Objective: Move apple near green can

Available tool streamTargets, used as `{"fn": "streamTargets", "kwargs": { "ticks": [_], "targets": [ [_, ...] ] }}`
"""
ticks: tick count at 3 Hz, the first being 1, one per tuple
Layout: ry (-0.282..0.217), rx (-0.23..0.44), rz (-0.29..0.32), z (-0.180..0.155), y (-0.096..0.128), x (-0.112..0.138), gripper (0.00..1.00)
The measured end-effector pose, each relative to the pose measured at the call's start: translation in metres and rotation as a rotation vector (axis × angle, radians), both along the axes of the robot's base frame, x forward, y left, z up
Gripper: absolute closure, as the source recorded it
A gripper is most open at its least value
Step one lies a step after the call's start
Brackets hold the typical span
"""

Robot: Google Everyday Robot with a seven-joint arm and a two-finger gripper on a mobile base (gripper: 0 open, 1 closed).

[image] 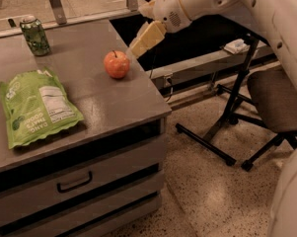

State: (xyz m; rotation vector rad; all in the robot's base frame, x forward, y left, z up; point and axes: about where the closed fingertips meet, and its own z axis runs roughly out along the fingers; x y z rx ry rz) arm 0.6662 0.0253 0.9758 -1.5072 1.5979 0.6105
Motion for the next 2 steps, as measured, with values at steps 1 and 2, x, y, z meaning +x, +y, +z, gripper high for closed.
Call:
{"fn": "streamTargets", "kwargs": {
  "ticks": [1, 2],
  "targets": [
    [0.054, 0.063, 0.002, -0.05, 0.012, 0.005, 0.0],
    [0.109, 0.089, -0.002, -0.111, 0.032, 0.017, 0.0]
  ]
}}
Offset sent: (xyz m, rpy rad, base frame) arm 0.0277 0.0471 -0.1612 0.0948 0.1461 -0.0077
